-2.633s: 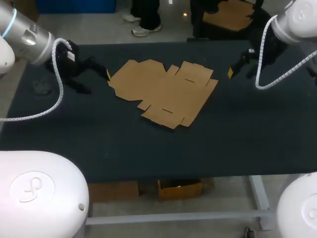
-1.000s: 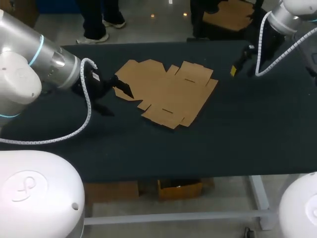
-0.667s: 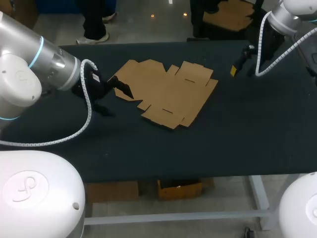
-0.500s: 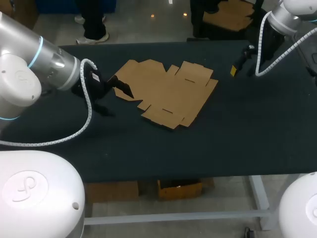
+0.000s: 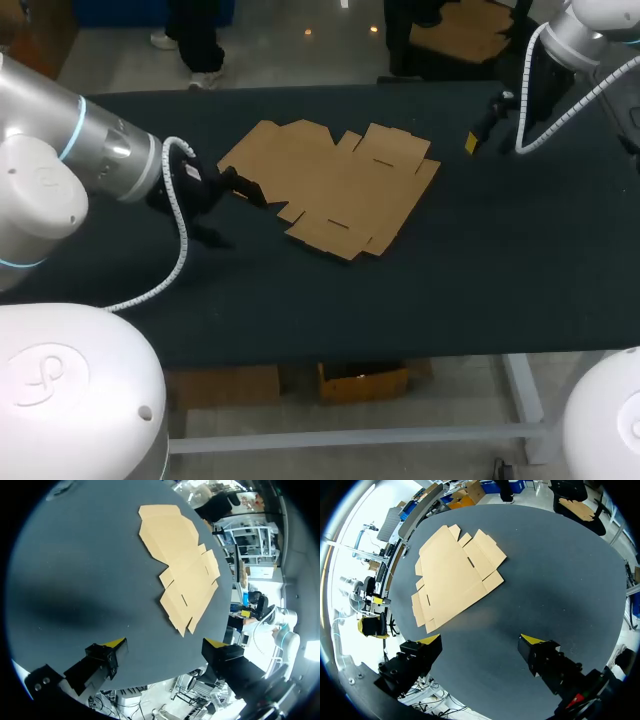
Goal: Assemble the packaging by folding the flat box into shape, placing the metal phone stand inside, and closing the box properly
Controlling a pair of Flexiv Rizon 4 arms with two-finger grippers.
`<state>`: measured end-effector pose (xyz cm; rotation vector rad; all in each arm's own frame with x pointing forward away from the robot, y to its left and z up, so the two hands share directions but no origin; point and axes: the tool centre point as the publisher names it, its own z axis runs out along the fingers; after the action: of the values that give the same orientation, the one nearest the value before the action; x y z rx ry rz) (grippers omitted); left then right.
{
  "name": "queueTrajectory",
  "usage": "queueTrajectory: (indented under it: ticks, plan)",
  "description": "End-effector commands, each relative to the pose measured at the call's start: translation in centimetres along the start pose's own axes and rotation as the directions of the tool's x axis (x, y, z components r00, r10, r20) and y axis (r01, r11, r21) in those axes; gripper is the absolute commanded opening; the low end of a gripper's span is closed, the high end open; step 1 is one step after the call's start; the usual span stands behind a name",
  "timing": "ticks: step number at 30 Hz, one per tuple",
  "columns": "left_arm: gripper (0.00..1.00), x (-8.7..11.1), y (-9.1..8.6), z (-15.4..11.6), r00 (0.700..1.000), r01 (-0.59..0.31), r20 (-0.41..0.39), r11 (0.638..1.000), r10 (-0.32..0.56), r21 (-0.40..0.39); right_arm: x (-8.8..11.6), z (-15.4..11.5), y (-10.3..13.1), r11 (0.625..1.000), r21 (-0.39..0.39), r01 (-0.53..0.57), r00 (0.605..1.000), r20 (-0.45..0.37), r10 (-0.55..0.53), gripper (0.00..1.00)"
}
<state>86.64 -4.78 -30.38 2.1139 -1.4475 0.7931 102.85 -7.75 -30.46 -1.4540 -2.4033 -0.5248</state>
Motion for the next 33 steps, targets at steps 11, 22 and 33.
queueTrajectory:
  ticks: [11,22,33]
  plan:
    - [1.0,-0.2,0.6,4.6,0.996,0.013,-0.089,0.998,-0.007,0.057,0.0,0.0,0.0,1.0,0.0,0.001,1.0,0.0,-0.001,1.0]
    - [1.0,0.2,-0.7,6.5,0.989,0.068,-0.14,0.993,-0.053,0.101,0.0,0.0,0.0,1.0,0.0,0.001,1.0,0.0,-0.001,1.0]
    - [1.0,0.4,-1.7,8.4,0.988,0.078,-0.141,0.992,-0.064,0.097,0.0,0.0,0.0,1.0,0.0,0.001,1.0,0.0,-0.001,1.0]
